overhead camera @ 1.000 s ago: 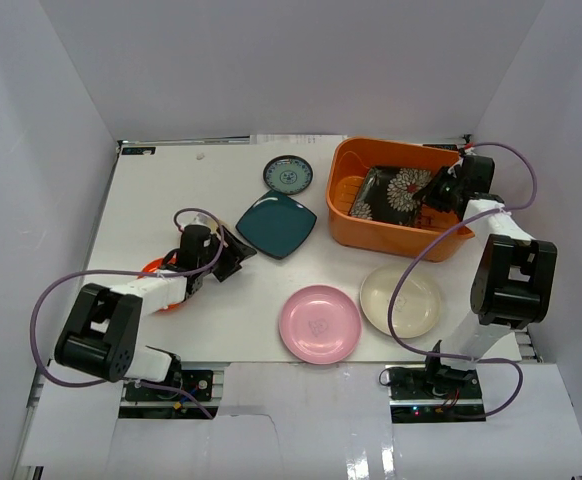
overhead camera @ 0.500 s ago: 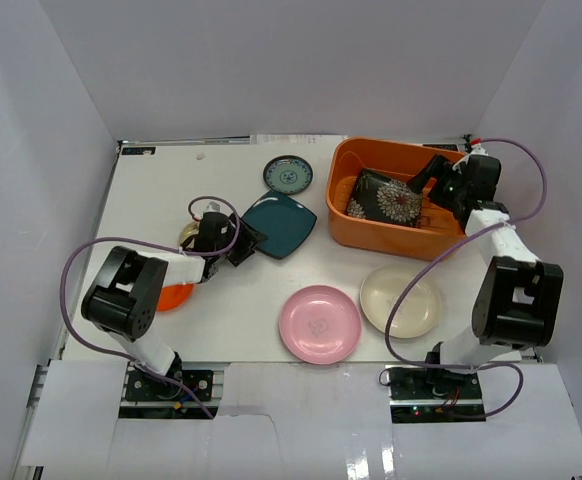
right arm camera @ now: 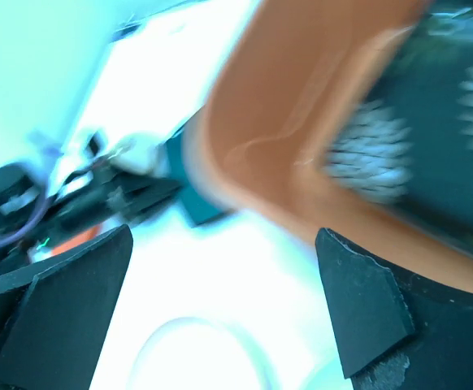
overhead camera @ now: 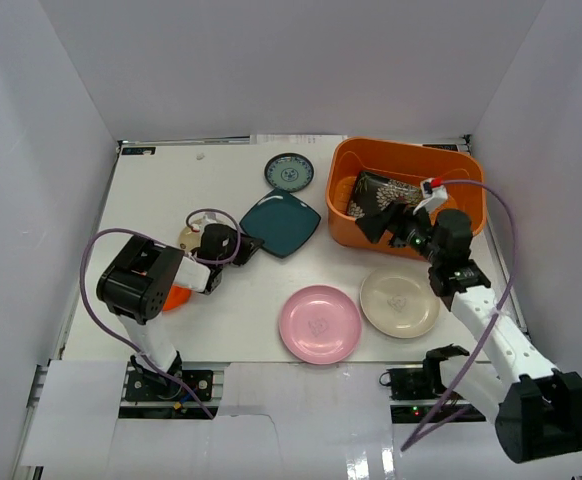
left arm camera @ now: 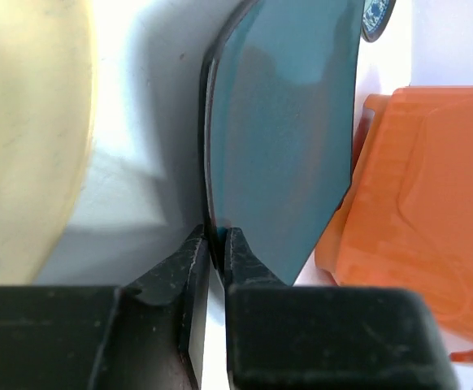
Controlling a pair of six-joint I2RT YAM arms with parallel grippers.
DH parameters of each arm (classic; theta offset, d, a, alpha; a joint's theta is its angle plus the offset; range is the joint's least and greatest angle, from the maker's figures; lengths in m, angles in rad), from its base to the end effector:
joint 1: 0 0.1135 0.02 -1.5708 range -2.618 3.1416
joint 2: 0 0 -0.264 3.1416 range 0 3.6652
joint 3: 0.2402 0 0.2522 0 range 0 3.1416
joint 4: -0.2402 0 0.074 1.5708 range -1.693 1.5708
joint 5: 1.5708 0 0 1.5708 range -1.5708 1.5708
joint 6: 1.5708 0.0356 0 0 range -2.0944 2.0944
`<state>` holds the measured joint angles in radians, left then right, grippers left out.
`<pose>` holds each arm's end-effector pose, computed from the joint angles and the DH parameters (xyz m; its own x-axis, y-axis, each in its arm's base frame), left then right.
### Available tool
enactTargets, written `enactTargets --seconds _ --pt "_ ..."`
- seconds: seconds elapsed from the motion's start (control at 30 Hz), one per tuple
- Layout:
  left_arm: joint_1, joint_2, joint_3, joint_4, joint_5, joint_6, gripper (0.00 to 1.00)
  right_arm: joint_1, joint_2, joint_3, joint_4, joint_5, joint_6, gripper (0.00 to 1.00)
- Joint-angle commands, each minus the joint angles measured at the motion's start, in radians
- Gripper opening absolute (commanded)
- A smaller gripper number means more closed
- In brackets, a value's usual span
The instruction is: Place the plates into the plastic bin on the countertop
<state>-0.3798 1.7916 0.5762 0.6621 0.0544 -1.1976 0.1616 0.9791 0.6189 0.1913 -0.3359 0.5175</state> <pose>0.2895 -0.1177 0.1047 -0.5627 -0.7765 -0.2836 -0.3038 0.5133 -0.8027 0.2243 0.0485 0.2843 -0.3780 0.4116 -0.8293 -0.3286 0.7777 0.5358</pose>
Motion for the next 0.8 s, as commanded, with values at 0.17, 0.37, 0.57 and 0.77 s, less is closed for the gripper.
enactTargets --seconds 0.17,0.37,0.57,0.77 --pt "-0.005 -0.186 -0.143 0.048 -0.079 0.072 0.0 0.375 -0.103 -0.133 0.04 0.101 0.038 1.0" --pt "-0.007 -0.431 -0.277 0.064 -0.013 0.076 0.0 0.525 -0.045 -0.169 0.112 0.158 0.081 0.98" --pt "-0.004 -0.714 -0.351 -0.035 0.093 0.087 0.0 0.541 0.03 -0.171 0.148 0.169 0.064 0.93" --pt "-0.001 -0.948 -0.391 -0.156 0.183 0.086 0.0 0.538 0.107 -0.145 0.145 0.169 0.027 0.9"
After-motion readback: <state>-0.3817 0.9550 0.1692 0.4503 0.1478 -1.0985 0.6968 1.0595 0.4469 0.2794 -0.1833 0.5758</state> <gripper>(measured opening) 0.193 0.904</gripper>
